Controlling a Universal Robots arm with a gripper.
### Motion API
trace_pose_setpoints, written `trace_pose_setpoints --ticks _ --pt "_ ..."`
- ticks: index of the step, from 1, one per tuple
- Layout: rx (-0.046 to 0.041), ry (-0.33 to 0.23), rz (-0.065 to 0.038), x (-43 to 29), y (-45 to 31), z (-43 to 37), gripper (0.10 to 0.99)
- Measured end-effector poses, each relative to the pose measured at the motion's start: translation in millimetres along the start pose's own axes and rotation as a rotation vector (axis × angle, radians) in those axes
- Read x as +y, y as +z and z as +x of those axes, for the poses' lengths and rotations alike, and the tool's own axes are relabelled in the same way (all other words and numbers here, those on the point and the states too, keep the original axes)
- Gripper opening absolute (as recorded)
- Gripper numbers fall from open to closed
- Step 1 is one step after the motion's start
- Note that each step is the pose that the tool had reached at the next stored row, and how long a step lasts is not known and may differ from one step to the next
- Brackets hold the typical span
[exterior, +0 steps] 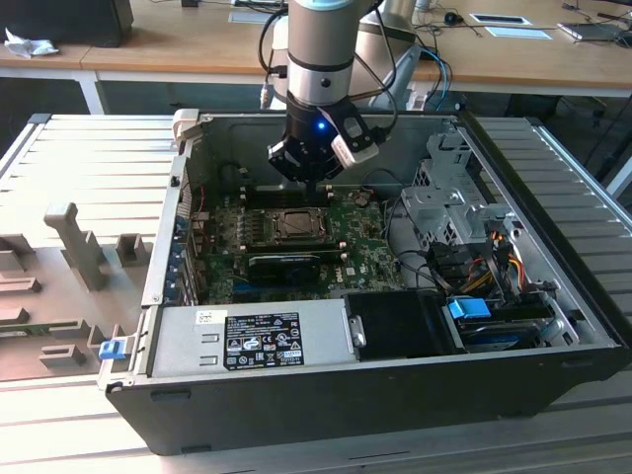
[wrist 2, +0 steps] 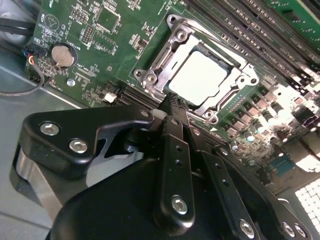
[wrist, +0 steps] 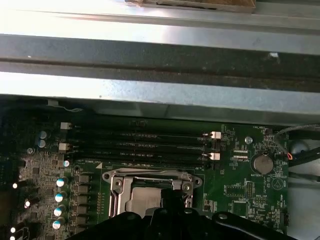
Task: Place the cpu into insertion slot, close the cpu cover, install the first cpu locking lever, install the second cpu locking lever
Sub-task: 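Install the second cpu locking lever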
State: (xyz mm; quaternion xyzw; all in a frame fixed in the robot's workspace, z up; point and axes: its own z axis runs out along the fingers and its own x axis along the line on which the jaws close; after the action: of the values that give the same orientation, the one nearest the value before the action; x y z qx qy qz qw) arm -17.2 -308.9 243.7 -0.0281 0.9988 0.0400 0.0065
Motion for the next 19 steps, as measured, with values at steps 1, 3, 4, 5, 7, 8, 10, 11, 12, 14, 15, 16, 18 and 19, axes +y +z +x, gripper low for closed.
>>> trace_pose_setpoints --ticks 1,3,4,5,7,8,10,11,12,14,15,16,18,19 --pt "0.0000 0.000 0.000 -0.4 -0.2 0.0 0.106" --pt "0.0000 0.000 0.000 -1.7 -0.5 0.1 0.106" --pt "-0.0001 0.000 0.000 -2.1 -0.5 0.1 0.106" --pt "-0.0001 0.000 0.000 -2.4 -0.5 0.2 0.106" --pt "-0.0001 0.000 -0.001 -3.1 -0.6 0.2 0.106" --pt "0.0000 0.000 0.000 -3.7 -0.8 0.2 0.106" --pt "-0.0001 0.000 -0.001 -4.3 -0.9 0.3 0.106" --pt "0.0000 0.000 0.000 -4.6 -1.0 0.3 0.106" --pt "0.0000 0.000 0.000 -5.1 -1.3 0.3 0.106" --pt "0.0000 0.000 0.000 -5.5 -1.6 0.3 0.106" --pt "0.0000 0.000 0.000 -5.8 -1.9 0.3 0.106" --pt "0.0000 0.000 0.000 -6.0 -2.0 0.3 0.106" --pt "0.0000 0.000 0.000 -6.6 -2.4 0.4 0.106" --pt "0.0000 0.000 0.000 -6.8 -2.7 0.4 0.106"
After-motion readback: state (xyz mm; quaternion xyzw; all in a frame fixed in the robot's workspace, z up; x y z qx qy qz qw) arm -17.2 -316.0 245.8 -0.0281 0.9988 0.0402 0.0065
